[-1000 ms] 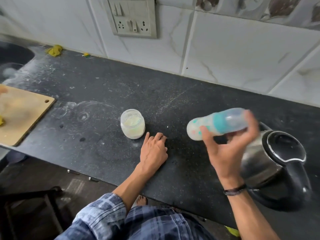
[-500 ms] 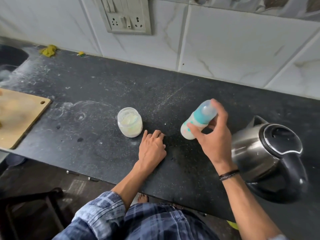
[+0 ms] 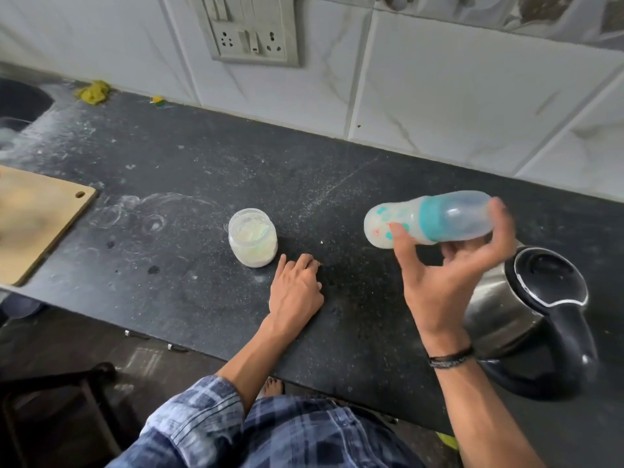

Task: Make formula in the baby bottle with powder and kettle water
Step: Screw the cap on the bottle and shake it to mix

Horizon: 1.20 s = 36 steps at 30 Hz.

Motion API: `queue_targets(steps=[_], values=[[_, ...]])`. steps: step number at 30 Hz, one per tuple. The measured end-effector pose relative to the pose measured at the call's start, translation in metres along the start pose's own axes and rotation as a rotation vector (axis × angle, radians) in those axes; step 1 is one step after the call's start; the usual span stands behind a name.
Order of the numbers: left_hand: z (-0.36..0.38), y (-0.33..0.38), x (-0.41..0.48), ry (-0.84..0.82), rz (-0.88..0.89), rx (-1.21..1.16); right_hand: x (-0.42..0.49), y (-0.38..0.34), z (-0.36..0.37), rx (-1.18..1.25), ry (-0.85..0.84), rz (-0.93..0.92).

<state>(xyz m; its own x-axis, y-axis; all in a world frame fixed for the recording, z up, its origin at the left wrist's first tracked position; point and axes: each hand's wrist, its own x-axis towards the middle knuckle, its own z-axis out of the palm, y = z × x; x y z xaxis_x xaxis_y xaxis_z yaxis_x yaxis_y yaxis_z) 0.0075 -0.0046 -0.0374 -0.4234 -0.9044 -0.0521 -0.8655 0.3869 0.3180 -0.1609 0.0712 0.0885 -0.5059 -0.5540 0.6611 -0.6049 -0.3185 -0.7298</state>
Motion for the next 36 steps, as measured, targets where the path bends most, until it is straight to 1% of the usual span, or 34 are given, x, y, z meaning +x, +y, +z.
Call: queue_targets(steps=[1, 4, 5, 8, 9, 10, 11, 13, 14, 17, 19, 24, 26, 34, 36], values=[[0.0, 0.0, 0.001, 0.005, -0.004, 0.004, 0.0, 0.004, 0.004, -0.03, -0.008, 0.003], [-0.003, -0.001, 0.002, -0.014, -0.005, 0.009, -0.003, 0.017, 0.01, -0.143, -0.255, 0.177], [-0.003, -0.001, 0.002, -0.004, 0.0, 0.009, -0.005, 0.017, 0.007, -0.122, -0.262, 0.167], [-0.003, -0.002, 0.0, -0.014, -0.001, -0.009, -0.002, 0.0, -0.001, 0.008, -0.089, -0.01], [-0.002, -0.001, -0.001, -0.009, 0.0, -0.012, -0.001, -0.001, -0.002, -0.013, -0.039, -0.078], [-0.001, 0.0, 0.0, 0.003, 0.004, -0.007, -0.001, 0.003, 0.0, -0.049, -0.015, -0.101], [-0.001, 0.001, 0.001, 0.004, 0.004, -0.005, -0.002, 0.009, 0.004, -0.097, -0.048, -0.053], [-0.003, -0.001, 0.003, -0.015, 0.004, -0.007, -0.007, 0.018, 0.008, -0.166, -0.212, 0.118], [-0.004, -0.002, 0.003, -0.01, 0.008, -0.004, -0.011, 0.022, 0.008, -0.172, -0.25, 0.141], [-0.002, -0.002, 0.001, -0.024, 0.009, -0.002, -0.019, 0.025, 0.004, -0.115, -0.217, 0.14], [0.0, -0.001, 0.002, -0.005, 0.012, 0.001, -0.02, 0.027, 0.006, -0.139, -0.218, 0.138], [-0.003, -0.004, 0.003, -0.019, 0.013, 0.012, -0.029, 0.045, 0.015, -0.328, -0.458, 0.151], [-0.003, -0.003, 0.002, -0.024, 0.01, 0.009, -0.036, 0.052, 0.014, -0.363, -0.515, 0.162], [-0.003, -0.002, 0.003, -0.025, 0.006, 0.004, -0.055, 0.072, 0.013, -0.414, -0.58, 0.178], [-0.003, -0.002, 0.003, -0.022, 0.007, 0.003, -0.062, 0.073, 0.013, -0.383, -0.574, 0.178]])
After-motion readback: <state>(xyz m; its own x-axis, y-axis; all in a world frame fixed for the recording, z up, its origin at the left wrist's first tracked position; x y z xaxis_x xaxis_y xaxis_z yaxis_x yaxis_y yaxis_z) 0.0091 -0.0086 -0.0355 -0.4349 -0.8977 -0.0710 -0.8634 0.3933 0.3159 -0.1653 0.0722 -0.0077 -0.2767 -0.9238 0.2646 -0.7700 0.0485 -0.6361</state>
